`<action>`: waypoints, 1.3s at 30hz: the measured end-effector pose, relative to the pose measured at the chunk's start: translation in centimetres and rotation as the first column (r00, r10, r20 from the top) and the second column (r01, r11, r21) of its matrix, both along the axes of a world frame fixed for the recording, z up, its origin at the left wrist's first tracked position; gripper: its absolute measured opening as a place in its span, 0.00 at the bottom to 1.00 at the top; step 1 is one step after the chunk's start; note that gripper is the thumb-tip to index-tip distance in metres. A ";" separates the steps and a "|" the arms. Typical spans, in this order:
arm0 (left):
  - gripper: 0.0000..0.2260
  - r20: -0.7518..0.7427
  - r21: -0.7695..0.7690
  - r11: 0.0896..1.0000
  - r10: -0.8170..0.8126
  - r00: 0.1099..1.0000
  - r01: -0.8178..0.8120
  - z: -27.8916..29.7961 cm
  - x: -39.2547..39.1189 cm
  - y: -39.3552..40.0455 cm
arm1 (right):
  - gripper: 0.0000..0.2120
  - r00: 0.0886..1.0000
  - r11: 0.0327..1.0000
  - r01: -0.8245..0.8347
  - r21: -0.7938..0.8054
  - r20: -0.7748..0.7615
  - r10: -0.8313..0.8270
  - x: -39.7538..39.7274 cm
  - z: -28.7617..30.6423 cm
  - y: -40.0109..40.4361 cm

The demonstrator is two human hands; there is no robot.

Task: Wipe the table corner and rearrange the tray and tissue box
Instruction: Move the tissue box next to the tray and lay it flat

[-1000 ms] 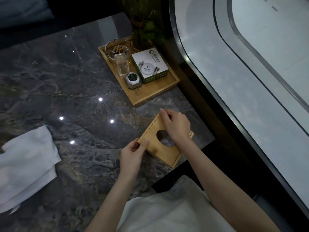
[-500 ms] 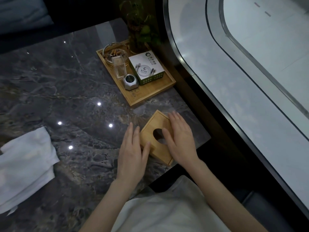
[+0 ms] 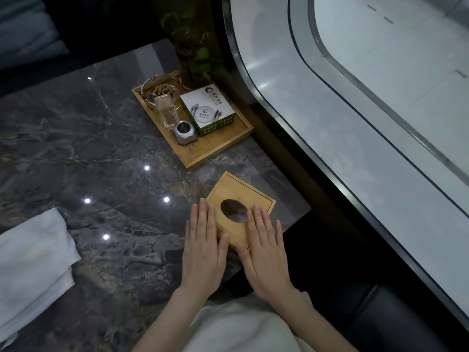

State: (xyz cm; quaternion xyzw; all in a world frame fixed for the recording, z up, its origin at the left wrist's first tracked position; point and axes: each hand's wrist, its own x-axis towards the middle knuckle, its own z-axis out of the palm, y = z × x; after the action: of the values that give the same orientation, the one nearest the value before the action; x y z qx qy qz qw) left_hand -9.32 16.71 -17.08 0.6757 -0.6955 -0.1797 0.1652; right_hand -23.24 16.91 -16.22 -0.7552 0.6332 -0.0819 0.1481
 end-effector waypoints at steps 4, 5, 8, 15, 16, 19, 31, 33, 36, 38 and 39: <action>0.26 -0.025 -0.027 1.000 -0.016 1.000 0.016 -0.3 0.1 -0.5 | 0.28 1.000 1.000 0.003 0.002 -0.015 -0.003 0.0 0.1 -0.4; 0.26 -0.028 -0.030 1.000 -0.005 1.000 0.004 -0.3 0.0 -0.9 | 0.28 1.000 1.000 0.009 0.002 -0.011 -0.009 0.1 0.1 -0.7; 0.26 -0.027 -0.039 0.999 0.018 0.999 -0.019 -0.2 -0.4 -2.3 | 0.27 0.999 0.999 0.037 0.009 -0.005 -0.037 0.3 0.2 -1.8; 0.26 -0.034 -0.030 1.000 0.004 0.999 -0.005 0.1 -0.5 -4.8 | 0.28 0.997 0.997 0.071 0.012 0.013 -0.071 0.4 0.2 -4.0; 0.26 -0.034 -0.029 1.000 0.003 0.999 -0.004 0.2 -0.5 -5.2 | 0.28 0.997 0.997 0.075 0.010 0.016 -0.076 0.4 0.2 -4.3; 0.26 -0.022 -0.030 1.000 0.001 1.000 -0.001 0.2 -0.5 -6.5 | 0.28 0.995 0.996 0.094 0.011 0.026 -0.094 0.5 0.1 -5.3; 0.26 0.011 -0.021 1.000 0.004 1.000 -0.004 0.5 -1.4 -11.4 | 0.29 0.993 0.994 0.109 0.019 0.041 -0.110 -0.1 0.3 -9.8; 0.26 0.006 -0.014 1.000 0.002 1.000 -0.002 0.6 -1.5 -12.0 | 0.29 0.993 0.993 0.112 0.024 0.046 -0.113 -0.2 0.3 -10.4; 0.26 0.002 -0.006 1.000 -0.009 1.000 0.009 0.7 -1.5 -12.9 | 0.29 0.989 0.990 0.137 0.027 0.061 -0.138 0.0 0.4 -10.8; 0.26 -0.002 -0.006 0.999 -0.031 1.000 0.031 0.8 -1.5 -13.5 | 0.29 0.984 0.986 0.164 0.022 0.064 -0.165 0.2 0.3 -11.0; 0.26 -0.004 -0.007 0.999 -0.042 0.999 0.042 0.8 -1.5 -13.8 | 0.29 0.982 0.984 0.177 0.016 0.063 -0.178 0.3 0.2 -11.1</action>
State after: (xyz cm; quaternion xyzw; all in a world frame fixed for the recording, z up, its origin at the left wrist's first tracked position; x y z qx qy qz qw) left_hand -10.79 2.94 -16.31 0.6598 -0.7100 -0.1823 0.1653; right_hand -22.93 5.80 -16.04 -0.6921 0.6932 -0.1159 0.1643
